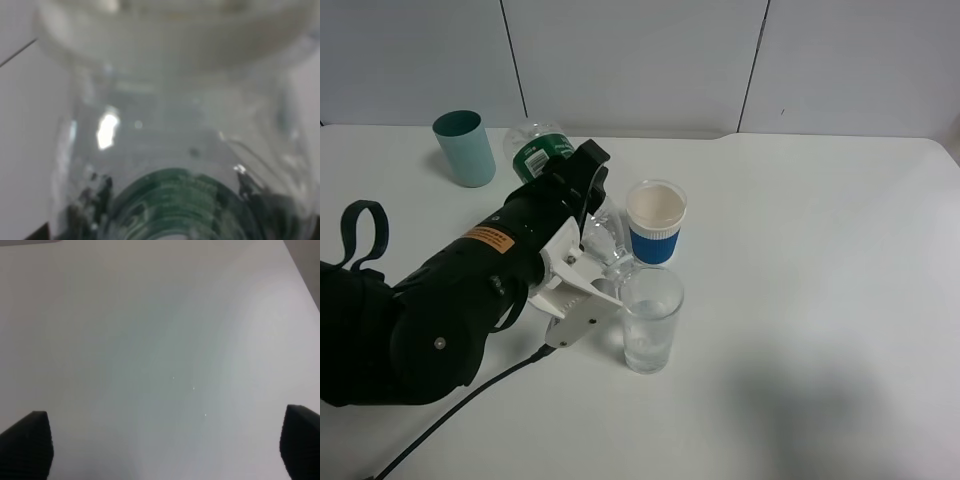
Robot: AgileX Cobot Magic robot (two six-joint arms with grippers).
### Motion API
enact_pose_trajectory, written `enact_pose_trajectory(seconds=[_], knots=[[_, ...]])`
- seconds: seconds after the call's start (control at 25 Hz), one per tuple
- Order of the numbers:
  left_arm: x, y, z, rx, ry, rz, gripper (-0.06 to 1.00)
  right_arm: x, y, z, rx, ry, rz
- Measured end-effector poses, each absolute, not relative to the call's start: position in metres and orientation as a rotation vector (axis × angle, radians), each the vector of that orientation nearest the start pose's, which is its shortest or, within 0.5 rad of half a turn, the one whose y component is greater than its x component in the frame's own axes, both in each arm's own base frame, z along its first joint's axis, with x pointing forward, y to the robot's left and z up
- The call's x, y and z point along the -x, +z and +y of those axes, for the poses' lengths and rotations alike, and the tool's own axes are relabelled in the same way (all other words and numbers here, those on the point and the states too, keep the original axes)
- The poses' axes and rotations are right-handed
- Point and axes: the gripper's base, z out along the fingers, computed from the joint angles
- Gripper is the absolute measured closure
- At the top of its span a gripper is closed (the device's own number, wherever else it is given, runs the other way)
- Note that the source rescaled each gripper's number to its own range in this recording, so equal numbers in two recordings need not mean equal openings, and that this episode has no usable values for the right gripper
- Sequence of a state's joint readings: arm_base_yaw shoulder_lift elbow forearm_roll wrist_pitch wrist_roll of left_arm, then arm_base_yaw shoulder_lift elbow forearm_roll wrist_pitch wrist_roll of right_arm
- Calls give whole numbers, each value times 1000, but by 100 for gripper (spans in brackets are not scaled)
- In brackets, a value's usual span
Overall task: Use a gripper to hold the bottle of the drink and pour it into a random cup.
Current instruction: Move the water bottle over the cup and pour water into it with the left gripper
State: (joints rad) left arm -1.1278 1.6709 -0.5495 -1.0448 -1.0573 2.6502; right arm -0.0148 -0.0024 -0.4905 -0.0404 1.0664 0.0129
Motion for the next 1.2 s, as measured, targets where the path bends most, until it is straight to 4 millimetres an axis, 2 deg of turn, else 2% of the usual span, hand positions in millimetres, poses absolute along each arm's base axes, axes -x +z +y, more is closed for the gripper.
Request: enact_pose_trajectory(seconds=[1.2], knots=[[-178,178,-216,-1879,1357,672,92,4,274,-3,-30,-50,2057]])
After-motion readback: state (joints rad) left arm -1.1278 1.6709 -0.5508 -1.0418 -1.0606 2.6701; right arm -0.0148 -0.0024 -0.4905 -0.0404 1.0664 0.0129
